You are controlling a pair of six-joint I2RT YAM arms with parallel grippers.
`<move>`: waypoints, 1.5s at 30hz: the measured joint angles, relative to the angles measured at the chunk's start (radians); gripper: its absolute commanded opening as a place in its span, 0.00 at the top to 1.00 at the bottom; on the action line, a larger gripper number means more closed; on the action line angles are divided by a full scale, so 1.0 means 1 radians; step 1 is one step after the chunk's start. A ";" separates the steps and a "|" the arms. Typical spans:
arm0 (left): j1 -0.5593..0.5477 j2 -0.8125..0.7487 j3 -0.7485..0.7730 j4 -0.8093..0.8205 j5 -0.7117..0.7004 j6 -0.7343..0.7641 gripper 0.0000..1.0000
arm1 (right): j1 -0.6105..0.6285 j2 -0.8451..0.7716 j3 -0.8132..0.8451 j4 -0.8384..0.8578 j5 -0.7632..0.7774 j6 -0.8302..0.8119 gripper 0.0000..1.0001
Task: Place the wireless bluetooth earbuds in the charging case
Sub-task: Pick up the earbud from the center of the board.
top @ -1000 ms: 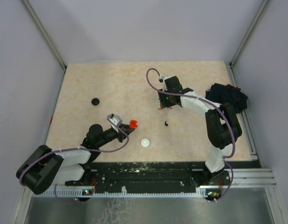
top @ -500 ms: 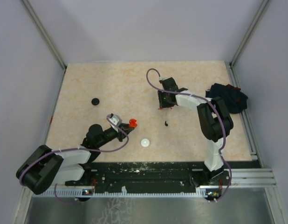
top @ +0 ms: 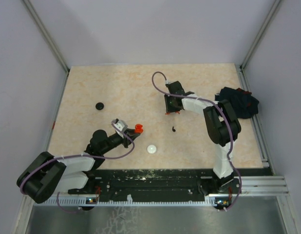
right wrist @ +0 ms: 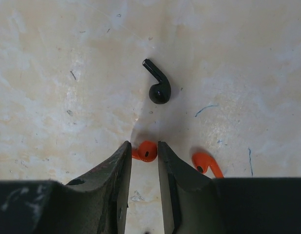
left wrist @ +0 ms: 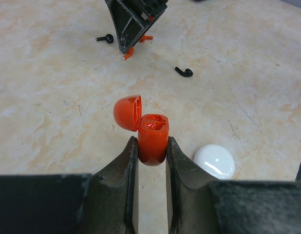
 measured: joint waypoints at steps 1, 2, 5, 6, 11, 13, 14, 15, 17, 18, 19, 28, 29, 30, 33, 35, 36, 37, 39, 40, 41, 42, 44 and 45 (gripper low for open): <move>0.000 0.000 0.000 0.000 0.000 0.000 1.00 | 0.002 0.000 0.000 -0.001 0.000 0.000 0.72; 0.000 0.000 0.000 0.000 0.000 0.000 1.00 | 0.005 0.000 0.000 -0.003 0.000 0.000 0.72; 0.000 0.000 0.000 -0.001 0.000 0.003 1.00 | 0.013 0.000 0.000 -0.014 0.003 0.000 0.73; 0.000 0.000 0.000 -0.002 0.000 0.003 1.00 | 0.017 0.000 0.000 -0.019 0.006 0.000 0.73; 0.000 -0.007 0.000 -0.008 0.000 0.003 1.00 | 0.036 0.000 0.000 -0.027 0.043 -0.003 0.77; 0.000 -0.008 0.000 -0.009 0.000 0.004 1.00 | 0.043 0.000 0.000 -0.031 0.061 -0.005 0.79; 0.000 -0.008 0.000 -0.010 0.000 0.004 1.00 | 0.045 0.000 0.001 -0.032 0.069 -0.006 0.80; 0.000 -0.008 0.000 -0.012 0.000 0.004 1.00 | 0.047 0.000 0.001 -0.034 0.074 -0.008 0.80; 0.000 -0.008 0.000 -0.016 0.000 0.004 1.00 | 0.051 0.000 0.002 -0.037 0.083 -0.011 0.80; 0.000 -0.008 0.000 -0.019 0.000 0.004 1.00 | 0.052 0.000 0.002 -0.037 0.087 -0.013 0.80; 0.000 -0.008 0.000 -0.021 0.000 0.004 1.00 | 0.053 0.001 0.004 -0.039 0.089 -0.015 0.80; 0.000 -0.014 0.000 -0.024 0.000 0.004 1.00 | 0.065 0.017 0.030 -0.061 0.107 -0.042 0.79; 0.000 -0.017 0.000 -0.024 0.000 0.004 1.00 | 0.067 0.019 0.033 -0.065 0.111 -0.047 0.79; 0.000 -0.018 0.000 -0.024 0.001 0.004 1.00 | 0.069 0.020 0.034 -0.067 0.116 -0.049 0.80; 0.000 -0.019 0.000 -0.024 0.001 0.004 1.00 | 0.079 0.027 0.047 -0.081 0.138 -0.060 0.83; 0.000 -0.019 0.000 -0.022 0.003 0.004 1.00 | 0.087 0.028 0.051 -0.086 0.152 -0.072 0.85; 0.000 -0.019 0.000 -0.021 0.006 0.004 1.00 | 0.092 0.028 0.052 -0.089 0.158 -0.076 0.86; 0.000 -0.019 -0.001 -0.020 0.008 0.005 1.00 | 0.096 0.028 0.052 -0.092 0.161 -0.082 0.87; 0.000 -0.022 -0.008 -0.012 0.011 0.006 1.00 | 0.107 0.027 0.052 -0.093 0.167 -0.092 0.87; 0.000 -0.024 -0.015 -0.004 0.012 0.007 1.00 | 0.113 0.026 0.051 -0.094 0.170 -0.099 0.87; 0.000 -0.027 -0.023 0.003 0.012 0.008 1.00 | 0.117 0.025 0.051 -0.095 0.170 -0.102 0.88; 0.000 -0.029 -0.029 0.011 0.012 0.008 1.00 | 0.123 0.020 0.045 -0.096 0.172 -0.109 0.88; 0.000 -0.036 -0.045 0.034 0.012 0.008 1.00 | 0.137 -0.001 0.024 -0.102 0.178 -0.120 0.88; 0.000 -0.039 -0.051 0.045 0.011 0.008 1.00 | 0.144 -0.014 0.014 -0.106 0.181 -0.126 0.88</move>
